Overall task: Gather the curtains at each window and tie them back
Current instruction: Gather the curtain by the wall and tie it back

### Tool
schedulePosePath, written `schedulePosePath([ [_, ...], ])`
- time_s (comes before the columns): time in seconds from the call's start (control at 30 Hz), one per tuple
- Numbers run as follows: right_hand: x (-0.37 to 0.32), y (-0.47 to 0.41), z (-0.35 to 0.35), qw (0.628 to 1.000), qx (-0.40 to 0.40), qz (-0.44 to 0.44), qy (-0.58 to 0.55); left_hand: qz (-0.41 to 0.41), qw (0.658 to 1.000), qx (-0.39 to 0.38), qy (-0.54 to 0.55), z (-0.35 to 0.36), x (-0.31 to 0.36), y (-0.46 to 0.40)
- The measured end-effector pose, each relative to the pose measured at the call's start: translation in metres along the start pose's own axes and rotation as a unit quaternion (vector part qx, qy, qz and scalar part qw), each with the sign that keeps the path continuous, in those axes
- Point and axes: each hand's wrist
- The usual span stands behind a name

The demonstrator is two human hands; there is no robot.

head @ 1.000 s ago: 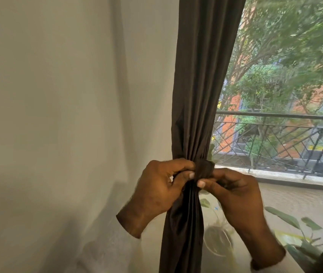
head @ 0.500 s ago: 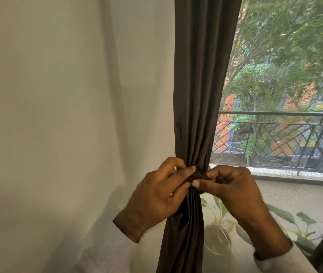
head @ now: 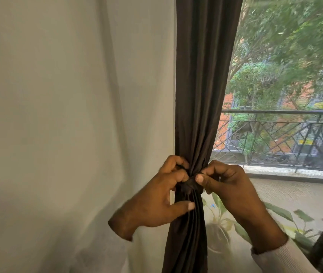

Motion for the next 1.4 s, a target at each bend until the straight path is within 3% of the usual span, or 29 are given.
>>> schedulePosePath([
  [0.37,0.003,-0.006,-0.001,0.997,-0.008,0.050,-0.056,0.034,0.969,0.141,-0.202,0.005,-0.004,0.002],
  [0.53,0.001,-0.007,0.001,0.995,0.002,0.063,-0.076,0.099,0.888,0.230,-0.386,0.015,-0.020,0.007],
  [0.63,0.002,-0.008,0.002,0.994,0.005,0.072,-0.081,0.105,0.862,0.241,-0.434,0.017,-0.014,0.007],
  [0.83,0.011,-0.008,-0.007,0.996,-0.038,0.061,-0.053,0.107,0.874,0.255,-0.399,0.018,-0.028,0.012],
  [1.03,0.023,-0.017,-0.008,0.995,0.064,0.069,-0.023,0.100,0.864,0.246,-0.428,0.039,-0.037,0.019],
  [1.4,0.029,-0.035,-0.022,0.991,0.115,0.071,0.001,0.077,0.871,0.230,-0.428,0.029,-0.047,0.027],
])
Point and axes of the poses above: each hand's wrist, its own y-axis away from the middle knuckle, its own z-axis out of the palm, x = y × z, and after that the axes turned 8 degrees about -x, right-handed
